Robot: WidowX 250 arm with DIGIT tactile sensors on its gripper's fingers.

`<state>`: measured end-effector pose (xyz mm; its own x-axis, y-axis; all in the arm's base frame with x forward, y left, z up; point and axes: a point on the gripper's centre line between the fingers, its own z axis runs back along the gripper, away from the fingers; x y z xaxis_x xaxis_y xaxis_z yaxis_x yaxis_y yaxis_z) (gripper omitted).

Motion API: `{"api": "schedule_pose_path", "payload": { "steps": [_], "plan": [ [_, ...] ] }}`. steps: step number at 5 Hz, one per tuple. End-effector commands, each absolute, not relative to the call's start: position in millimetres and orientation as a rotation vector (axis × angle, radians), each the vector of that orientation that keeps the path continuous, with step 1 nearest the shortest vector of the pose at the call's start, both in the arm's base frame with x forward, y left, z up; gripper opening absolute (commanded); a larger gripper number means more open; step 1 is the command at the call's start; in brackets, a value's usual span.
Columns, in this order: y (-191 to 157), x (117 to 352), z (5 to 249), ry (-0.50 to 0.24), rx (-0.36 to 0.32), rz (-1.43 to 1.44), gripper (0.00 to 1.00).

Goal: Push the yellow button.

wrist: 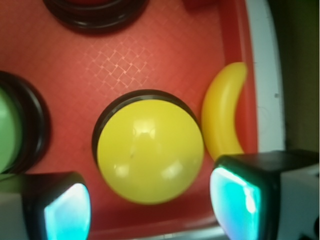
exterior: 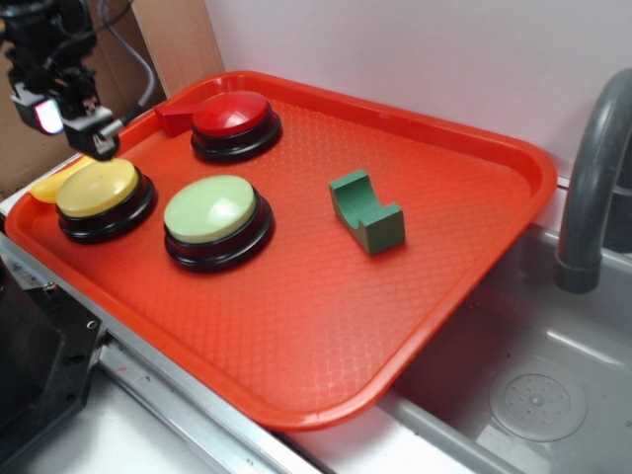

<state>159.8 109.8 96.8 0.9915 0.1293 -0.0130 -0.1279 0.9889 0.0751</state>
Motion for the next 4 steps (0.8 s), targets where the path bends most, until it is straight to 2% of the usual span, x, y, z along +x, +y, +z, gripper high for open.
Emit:
{"api": "schedule_pose_path", "payload": {
  "steps": [1, 4],
  "plan": [
    [121, 166, 123, -0.042, 0.105, 0.138, 1.0],
    [116, 156, 152, -0.075, 0.096, 0.175, 1.0]
  ]
}}
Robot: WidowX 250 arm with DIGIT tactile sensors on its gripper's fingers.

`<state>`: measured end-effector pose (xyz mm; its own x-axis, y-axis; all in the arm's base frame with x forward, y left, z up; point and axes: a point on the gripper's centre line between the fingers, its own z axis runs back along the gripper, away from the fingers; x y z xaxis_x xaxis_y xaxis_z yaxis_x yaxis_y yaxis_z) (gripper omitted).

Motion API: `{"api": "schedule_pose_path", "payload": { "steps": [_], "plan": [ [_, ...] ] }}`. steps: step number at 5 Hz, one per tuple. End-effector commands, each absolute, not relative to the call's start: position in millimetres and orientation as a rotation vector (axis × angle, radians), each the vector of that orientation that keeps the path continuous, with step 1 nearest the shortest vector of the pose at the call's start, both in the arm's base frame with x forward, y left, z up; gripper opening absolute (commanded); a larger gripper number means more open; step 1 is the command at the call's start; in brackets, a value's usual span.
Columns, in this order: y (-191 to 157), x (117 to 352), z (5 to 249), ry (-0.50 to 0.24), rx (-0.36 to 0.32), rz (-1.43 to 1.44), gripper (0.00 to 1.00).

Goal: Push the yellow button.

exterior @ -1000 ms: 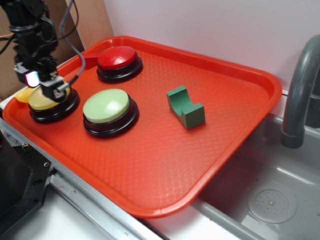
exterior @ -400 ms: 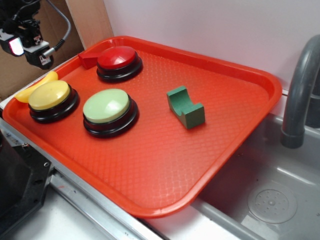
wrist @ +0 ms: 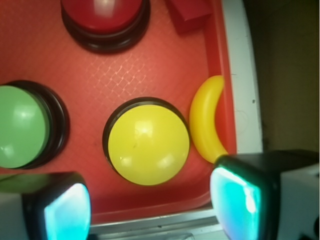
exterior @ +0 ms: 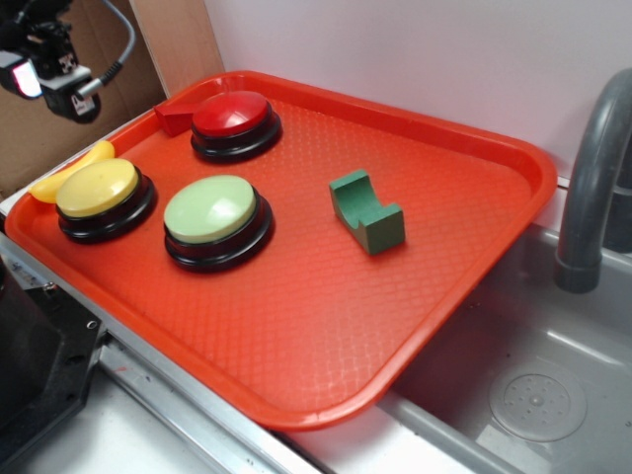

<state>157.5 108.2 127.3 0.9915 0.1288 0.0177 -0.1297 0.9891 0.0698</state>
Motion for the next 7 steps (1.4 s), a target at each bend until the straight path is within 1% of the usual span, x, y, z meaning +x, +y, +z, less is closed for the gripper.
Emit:
{"api": "schedule_pose_path", "payload": {
  "steps": [1, 3, 5, 7],
  "plan": [
    [116, 151, 158, -0.098, 0.085, 0.19, 1.0],
    [113, 150, 169, -0.087, 0.076, 0.198, 1.0],
    [111, 148, 177, -0.096, 0.091, 0.205, 1.0],
    [108, 149, 187, -0.108, 0.123, 0.212, 1.0]
  ]
}}
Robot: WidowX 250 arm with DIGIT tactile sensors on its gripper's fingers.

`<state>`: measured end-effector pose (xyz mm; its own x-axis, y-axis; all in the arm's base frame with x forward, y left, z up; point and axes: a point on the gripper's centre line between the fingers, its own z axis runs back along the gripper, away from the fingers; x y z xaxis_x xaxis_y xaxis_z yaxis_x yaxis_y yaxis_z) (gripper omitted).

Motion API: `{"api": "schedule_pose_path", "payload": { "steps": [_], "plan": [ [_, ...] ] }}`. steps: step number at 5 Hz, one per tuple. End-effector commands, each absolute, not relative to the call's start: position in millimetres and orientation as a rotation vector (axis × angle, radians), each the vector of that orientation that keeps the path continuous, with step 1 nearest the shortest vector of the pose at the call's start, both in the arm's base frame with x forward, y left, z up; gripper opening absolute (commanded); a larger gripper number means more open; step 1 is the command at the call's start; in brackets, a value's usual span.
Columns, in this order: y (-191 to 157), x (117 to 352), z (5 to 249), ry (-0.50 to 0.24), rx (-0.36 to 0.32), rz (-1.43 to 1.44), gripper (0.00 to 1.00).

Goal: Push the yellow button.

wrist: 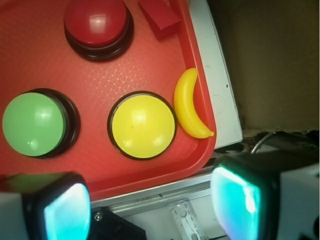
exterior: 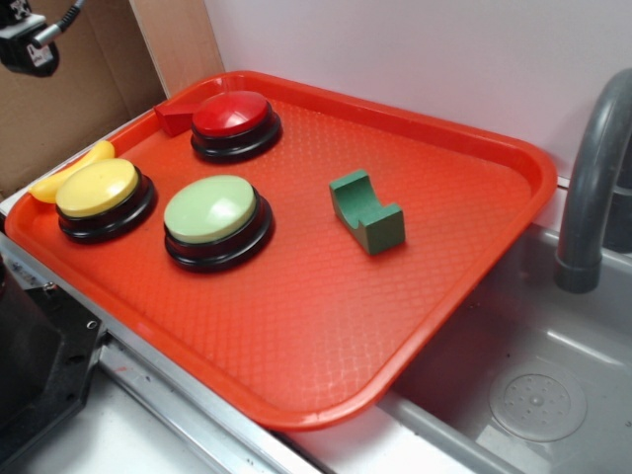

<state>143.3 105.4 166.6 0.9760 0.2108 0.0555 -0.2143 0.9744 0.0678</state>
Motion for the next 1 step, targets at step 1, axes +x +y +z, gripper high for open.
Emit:
{"api": "schedule_pose_path", "payload": {
  "steps": [1],
  "plan": [
    [103.5, 144.7, 198.1, -0.16, 0.134, 0.211, 1.0]
  ]
}}
